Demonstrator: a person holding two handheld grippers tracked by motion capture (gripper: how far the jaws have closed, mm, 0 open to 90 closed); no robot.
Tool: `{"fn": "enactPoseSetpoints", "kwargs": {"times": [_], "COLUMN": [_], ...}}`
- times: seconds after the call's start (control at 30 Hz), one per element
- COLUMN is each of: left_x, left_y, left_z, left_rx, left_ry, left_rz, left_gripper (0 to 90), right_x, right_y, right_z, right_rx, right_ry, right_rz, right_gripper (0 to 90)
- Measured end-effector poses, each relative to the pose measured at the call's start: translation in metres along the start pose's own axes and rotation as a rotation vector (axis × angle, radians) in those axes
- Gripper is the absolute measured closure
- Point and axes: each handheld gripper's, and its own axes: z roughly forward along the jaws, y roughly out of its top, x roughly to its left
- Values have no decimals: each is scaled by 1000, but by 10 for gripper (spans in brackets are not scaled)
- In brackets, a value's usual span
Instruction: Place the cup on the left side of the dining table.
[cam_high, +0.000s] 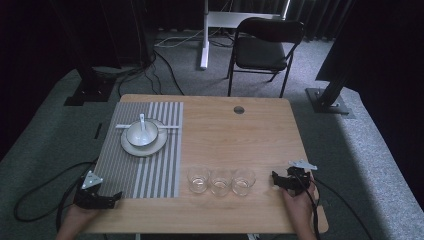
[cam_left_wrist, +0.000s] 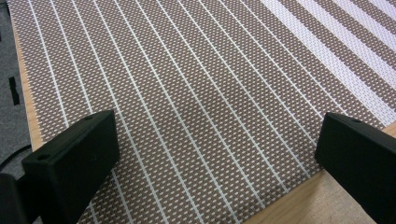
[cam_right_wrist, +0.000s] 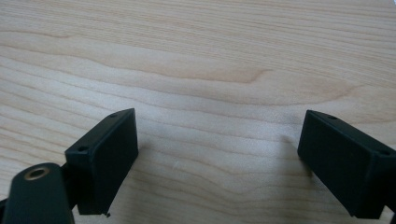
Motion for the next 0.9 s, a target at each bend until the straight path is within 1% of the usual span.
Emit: {"fn": "enactPoseSetpoints", "kwargs": {"times": [0.2, 0.3, 0.37, 0.4, 0.43, 0.5, 0.53, 0.57, 0.63, 0.67, 0.7, 0.77, 0.8, 0.83, 0.87, 0.9], "left_x": [0, -2, -5, -6, -8, -8, -10, -10, -12, -13, -14, -15, -15, -16, -18, -19], "left_y": [0, 1, 2, 3, 3, 5, 6, 7, 9, 10, 11, 13, 14, 14, 15, 15], "left_z": [0, 0, -1, 0, 0, -1, -2, -3, -4, -5, -5, -5, -5, -5, -5, -5], "left_rx": [3, 4, -2, 2, 1, -3, -12, -13, -23, -26, -36, -32, -38, -36, -37, -38], "left_ry": [-7, -22, -19, -24, -17, -41, -37, -49, -51, -74, -66, -79, -70, -80, -75, -83], "left_rz": [9, 33, 40, 41, 47, 33, 38, 35, 36, 35, 36, 41, 43, 46, 51, 53], "left_gripper": [2, 4, 4, 4, 4, 4, 4, 4, 4, 4, 4, 4, 4, 10, 16, 17], "right_x": [0, 0, 0, 0, 0, 0, 0, 0, 0, 0, 0, 0, 0, 0, 0, 0], "right_y": [0, 0, 0, 0, 0, 0, 0, 0, 0, 0, 0, 0, 0, 0, 0, 0], "right_z": [0, 0, 0, 0, 0, 0, 0, 0, 0, 0, 0, 0, 0, 0, 0, 0], "right_rx": [0, 0, 0, 0, 0, 0, 0, 0, 0, 0, 0, 0, 0, 0, 0, 0], "right_ry": [0, 0, 0, 0, 0, 0, 0, 0, 0, 0, 0, 0, 0, 0, 0, 0], "right_rz": [1, 0, 1, 0, 1, 1, 1, 0, 1, 0, 1, 1, 0, 0, 0, 0], "right_gripper": [117, 117, 117, 117, 117, 117, 117, 117, 117, 117, 117, 117, 117, 117, 117, 117]}}
